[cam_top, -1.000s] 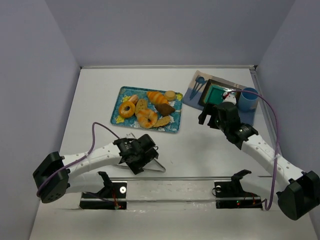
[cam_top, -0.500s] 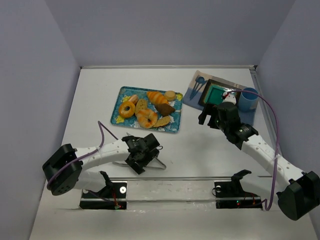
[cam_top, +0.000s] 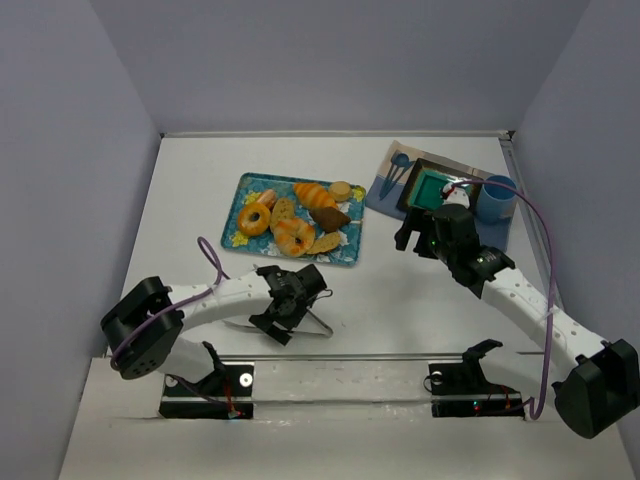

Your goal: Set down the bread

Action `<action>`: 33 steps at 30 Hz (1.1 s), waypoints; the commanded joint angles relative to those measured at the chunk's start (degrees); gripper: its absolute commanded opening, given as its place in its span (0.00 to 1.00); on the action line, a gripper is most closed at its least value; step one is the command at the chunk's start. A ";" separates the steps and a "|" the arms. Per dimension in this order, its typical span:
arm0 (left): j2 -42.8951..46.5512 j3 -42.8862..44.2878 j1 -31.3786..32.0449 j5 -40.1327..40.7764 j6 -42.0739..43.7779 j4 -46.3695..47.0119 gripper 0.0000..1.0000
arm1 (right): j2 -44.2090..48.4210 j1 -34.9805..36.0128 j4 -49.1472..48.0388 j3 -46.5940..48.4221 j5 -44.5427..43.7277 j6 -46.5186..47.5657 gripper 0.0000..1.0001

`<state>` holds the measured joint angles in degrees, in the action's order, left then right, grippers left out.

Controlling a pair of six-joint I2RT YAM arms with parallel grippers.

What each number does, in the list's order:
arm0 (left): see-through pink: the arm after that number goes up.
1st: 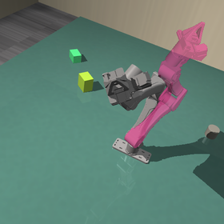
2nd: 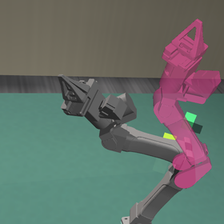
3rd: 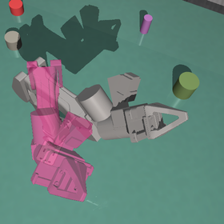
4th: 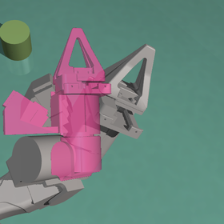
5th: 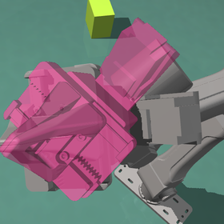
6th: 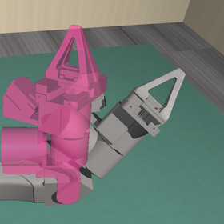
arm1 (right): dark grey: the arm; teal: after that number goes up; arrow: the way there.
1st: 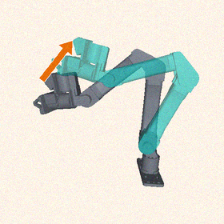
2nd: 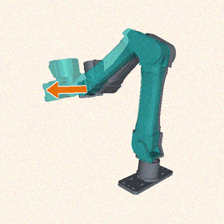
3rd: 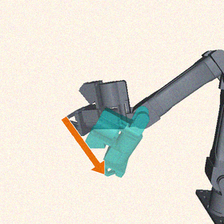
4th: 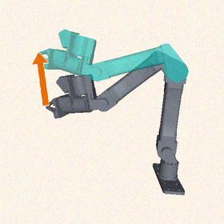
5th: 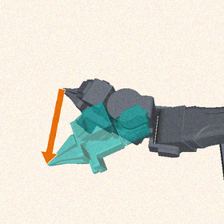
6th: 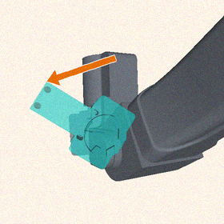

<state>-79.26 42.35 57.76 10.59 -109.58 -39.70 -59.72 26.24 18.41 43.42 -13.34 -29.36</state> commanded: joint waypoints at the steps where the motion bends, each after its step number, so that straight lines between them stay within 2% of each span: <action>1: -2.12 3.09 0.08 3.82 -4.15 -3.36 0.99 | -0.04 0.22 -1.98 1.58 1.74 0.80 1.00; 7: -7.12 4.15 -0.10 4.62 -4.59 -1.78 0.99 | -0.04 0.22 -1.98 1.58 2.80 0.71 1.00; 14: -11.09 2.83 -0.28 0.40 -6.78 -3.19 0.99 | 0.40 0.22 -1.89 1.32 2.45 0.80 1.00; 18: -11.44 3.09 -0.36 -0.39 -8.37 -5.64 0.99 | 0.14 0.22 -1.89 1.32 2.36 0.89 1.00; 24: -16.00 7.92 -0.45 -2.41 -9.25 -17.33 0.99 | 0.40 0.22 -1.72 1.23 2.18 0.89 1.00; 29: -16.27 6.43 -2.21 -3.03 -8.37 -16.02 0.99 | 0.75 0.22 -1.63 0.97 2.79 0.89 1.00; 33: -14.78 5.82 -2.56 0.48 -9.86 -13.66 0.99 | 0.84 0.22 -1.72 0.88 3.06 0.62 1.00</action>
<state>-92.05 51.96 55.96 6.59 -113.43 -47.99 -59.70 26.24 18.44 43.42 -10.85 -29.36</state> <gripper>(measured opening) 0.990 0.996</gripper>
